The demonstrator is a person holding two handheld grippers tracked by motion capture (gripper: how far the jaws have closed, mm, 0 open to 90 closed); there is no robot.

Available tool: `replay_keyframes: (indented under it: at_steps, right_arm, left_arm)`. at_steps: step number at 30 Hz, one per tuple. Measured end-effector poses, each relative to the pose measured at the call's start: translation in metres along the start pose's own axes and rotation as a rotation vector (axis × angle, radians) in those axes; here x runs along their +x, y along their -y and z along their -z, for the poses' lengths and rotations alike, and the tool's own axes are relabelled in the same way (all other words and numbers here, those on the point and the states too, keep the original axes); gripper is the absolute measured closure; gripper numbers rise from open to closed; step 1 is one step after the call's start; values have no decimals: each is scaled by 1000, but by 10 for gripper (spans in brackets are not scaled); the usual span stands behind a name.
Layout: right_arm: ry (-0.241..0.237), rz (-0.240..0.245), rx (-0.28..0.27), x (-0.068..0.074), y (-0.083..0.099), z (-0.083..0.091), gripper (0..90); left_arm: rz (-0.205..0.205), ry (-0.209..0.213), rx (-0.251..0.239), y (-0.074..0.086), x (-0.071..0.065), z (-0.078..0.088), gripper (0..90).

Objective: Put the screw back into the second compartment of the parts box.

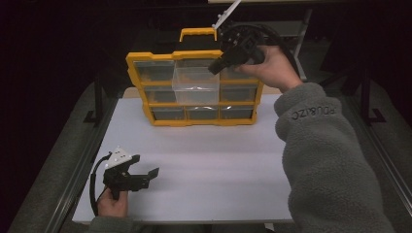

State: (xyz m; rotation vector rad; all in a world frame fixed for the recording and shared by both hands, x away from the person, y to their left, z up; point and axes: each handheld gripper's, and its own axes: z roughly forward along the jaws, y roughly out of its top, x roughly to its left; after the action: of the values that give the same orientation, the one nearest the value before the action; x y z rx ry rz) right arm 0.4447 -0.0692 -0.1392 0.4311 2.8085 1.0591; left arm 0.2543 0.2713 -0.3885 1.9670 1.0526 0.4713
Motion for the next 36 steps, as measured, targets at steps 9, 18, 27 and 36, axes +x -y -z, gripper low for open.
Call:
replay_keyframes:
  at_steps: [9, 18, 27, 36]
  right_arm:
    - [-10, -14, 46, -4, -9, -33, 862]
    - [-22, -26, 92, -4, -10, -53, 854]
    - [29, -57, 31, -4, -4, -37, 722]
    - [71, -79, -33, 5, 13, 1, 608]
  left_arm:
    - [30, 7, -14, 1, -3, -1, 139]
    - [17, 9, -25, 0, -2, -1, 139]
    - [17, 8, -21, 1, -2, 0, 139]
    - [22, 6, -26, 1, -3, 2, 139]
